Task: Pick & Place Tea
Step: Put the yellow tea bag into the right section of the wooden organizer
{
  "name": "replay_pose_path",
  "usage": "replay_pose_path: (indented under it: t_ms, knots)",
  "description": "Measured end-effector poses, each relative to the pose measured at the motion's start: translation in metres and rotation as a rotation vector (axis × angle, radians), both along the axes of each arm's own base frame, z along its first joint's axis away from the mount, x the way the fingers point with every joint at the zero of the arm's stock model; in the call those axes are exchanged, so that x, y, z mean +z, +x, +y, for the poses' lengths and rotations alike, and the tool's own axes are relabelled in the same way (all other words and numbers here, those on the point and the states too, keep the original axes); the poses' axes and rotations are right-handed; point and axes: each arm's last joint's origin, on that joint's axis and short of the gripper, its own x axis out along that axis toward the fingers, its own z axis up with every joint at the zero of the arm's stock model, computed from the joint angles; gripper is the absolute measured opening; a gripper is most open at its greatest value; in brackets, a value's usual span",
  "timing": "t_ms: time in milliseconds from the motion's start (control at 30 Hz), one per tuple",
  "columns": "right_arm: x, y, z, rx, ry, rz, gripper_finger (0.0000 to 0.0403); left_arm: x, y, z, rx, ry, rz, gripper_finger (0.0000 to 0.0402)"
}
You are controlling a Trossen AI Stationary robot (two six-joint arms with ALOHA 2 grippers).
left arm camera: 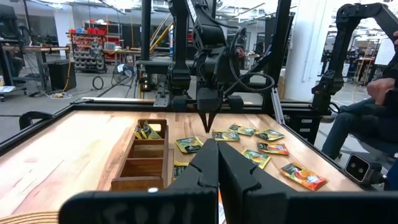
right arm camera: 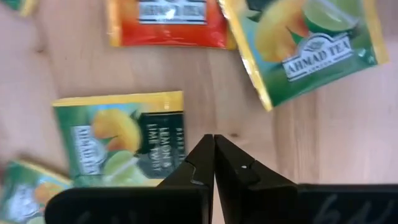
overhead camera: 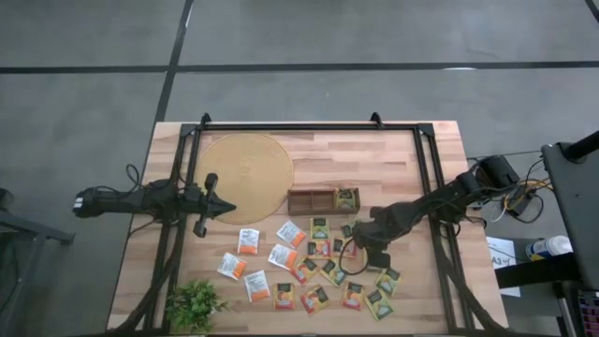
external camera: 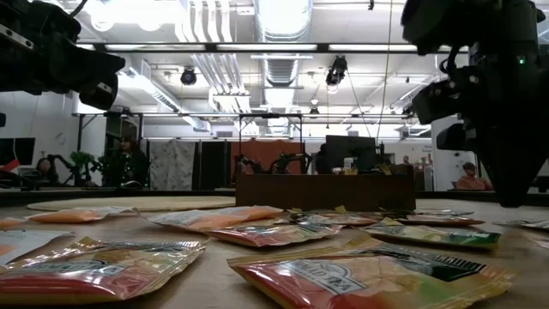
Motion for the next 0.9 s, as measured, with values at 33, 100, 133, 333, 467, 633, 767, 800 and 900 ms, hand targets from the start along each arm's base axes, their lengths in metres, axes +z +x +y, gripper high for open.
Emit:
replay_pose_path:
  t_ms: [33,100,133,333,467,633,767,800,900]
  knots:
    - [0.003,0.001,0.001,0.002,0.020,-0.004,0.0008,0.000,0.000,0.000,0.000,0.000,0.000,0.0000]
    - [0.010,0.004,0.003,0.015,0.073,-0.013,0.0012,0.000,0.000,0.000,0.001,0.000,0.000,0.0000]
    - [0.014,0.004,0.004,0.025,0.100,-0.014,0.0017,0.000,0.000,0.000,0.001,0.000,0.000,0.0000]
    - [0.025,0.007,0.006,0.050,0.132,-0.056,0.0085,0.000,0.000,0.000,0.001,0.000,0.001,0.0000]
    - [0.018,0.002,0.004,0.023,0.100,-0.034,0.0142,0.000,0.000,0.000,0.001,0.000,0.004,0.0000]
    - [0.014,0.000,0.009,0.015,0.080,-0.023,0.0198,0.000,0.000,0.000,0.001,0.000,0.005,0.0000]
    - [0.014,-0.002,0.017,0.023,0.064,-0.042,0.0219,0.000,0.000,0.000,0.001,0.000,0.005,0.0000]
    - [0.014,-0.003,0.018,0.024,0.064,-0.045,0.0221,0.000,0.000,0.000,0.001,0.000,0.006,0.0000]
    - [0.013,-0.003,0.021,0.012,0.042,-0.049,0.0223,0.000,0.000,0.000,0.001,0.000,0.005,0.0000]
